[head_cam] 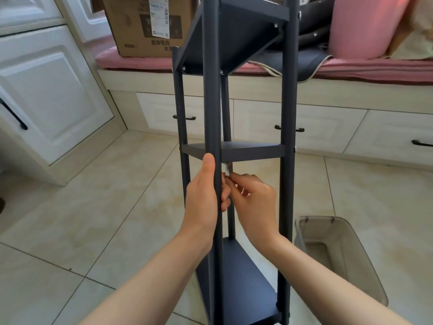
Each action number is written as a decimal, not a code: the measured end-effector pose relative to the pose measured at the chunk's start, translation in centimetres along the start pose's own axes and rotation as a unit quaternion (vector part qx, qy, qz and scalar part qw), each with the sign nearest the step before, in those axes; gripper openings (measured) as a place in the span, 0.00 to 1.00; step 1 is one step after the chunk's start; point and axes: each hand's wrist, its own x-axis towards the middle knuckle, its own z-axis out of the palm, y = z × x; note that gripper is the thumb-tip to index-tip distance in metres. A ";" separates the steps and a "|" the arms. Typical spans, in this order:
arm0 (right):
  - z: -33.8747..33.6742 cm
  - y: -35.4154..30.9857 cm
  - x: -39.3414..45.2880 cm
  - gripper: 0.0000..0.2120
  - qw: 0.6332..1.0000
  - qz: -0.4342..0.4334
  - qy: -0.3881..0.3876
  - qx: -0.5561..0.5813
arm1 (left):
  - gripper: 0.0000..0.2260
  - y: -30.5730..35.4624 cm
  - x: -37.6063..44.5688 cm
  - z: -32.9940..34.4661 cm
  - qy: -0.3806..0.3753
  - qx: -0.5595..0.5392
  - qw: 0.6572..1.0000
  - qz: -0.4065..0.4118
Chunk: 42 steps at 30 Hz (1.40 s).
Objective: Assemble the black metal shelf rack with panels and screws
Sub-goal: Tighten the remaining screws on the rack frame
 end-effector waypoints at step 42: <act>-3.6 -2.2 1.0 0.08 0.992 -0.046 -0.075 -0.092 | 0.27 0.2 -0.4 -0.5 -0.008 0.036 0.999 -0.018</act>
